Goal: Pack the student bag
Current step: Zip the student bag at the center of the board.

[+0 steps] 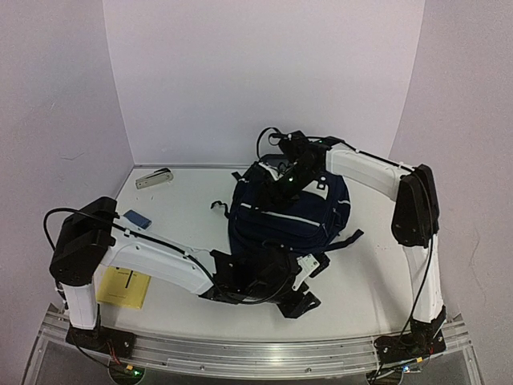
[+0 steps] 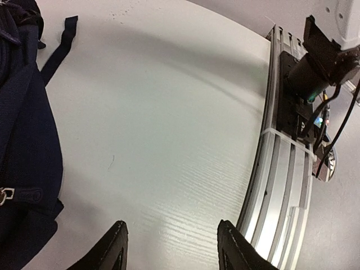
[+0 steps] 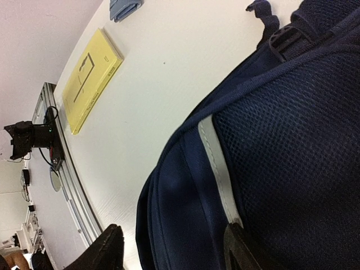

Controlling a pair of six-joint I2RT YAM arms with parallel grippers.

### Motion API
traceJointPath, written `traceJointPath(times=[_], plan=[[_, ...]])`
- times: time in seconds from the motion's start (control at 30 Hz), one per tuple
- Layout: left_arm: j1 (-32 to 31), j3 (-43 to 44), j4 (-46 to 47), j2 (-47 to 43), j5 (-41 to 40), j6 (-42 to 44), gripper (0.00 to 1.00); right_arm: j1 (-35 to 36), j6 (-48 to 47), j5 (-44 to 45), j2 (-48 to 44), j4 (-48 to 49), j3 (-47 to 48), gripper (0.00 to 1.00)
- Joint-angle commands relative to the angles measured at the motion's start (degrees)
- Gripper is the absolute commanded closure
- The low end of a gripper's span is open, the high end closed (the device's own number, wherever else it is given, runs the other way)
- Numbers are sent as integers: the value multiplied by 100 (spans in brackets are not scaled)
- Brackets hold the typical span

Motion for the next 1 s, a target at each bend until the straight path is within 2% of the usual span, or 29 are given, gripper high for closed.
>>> traceJointPath(times=[0.0, 0.13, 0.27, 0.47, 0.67, 0.83, 0.97], plan=[[118, -271, 9, -883, -62, 625, 40, -378, -444, 762, -1272, -22, -703, 35], [580, -385, -1012, -1342, -310, 967, 36, -510, -692, 1061, -2360, -3, -2129, 34], [822, -616, -1575, -1733, -358, 1997, 38, -743, -772, 1202, -3159, 93, -3414, 34], [916, -1018, -1400, -1635, -935, 3252, 40, -1291, -952, 1292, -3404, 261, -4453, 39], [1173, -1188, -1142, -1447, -1160, 4071, 43, -1464, -1025, 1112, -2755, 520, -4498, 42], [1265, -1262, -693, -1341, -1157, 4387, 45, -1499, -1092, 1101, -2075, 715, -3751, 43], [1279, -1162, -601, -1153, -1067, 4560, 50, -1503, -1173, 1005, -1656, 742, -3127, 42]])
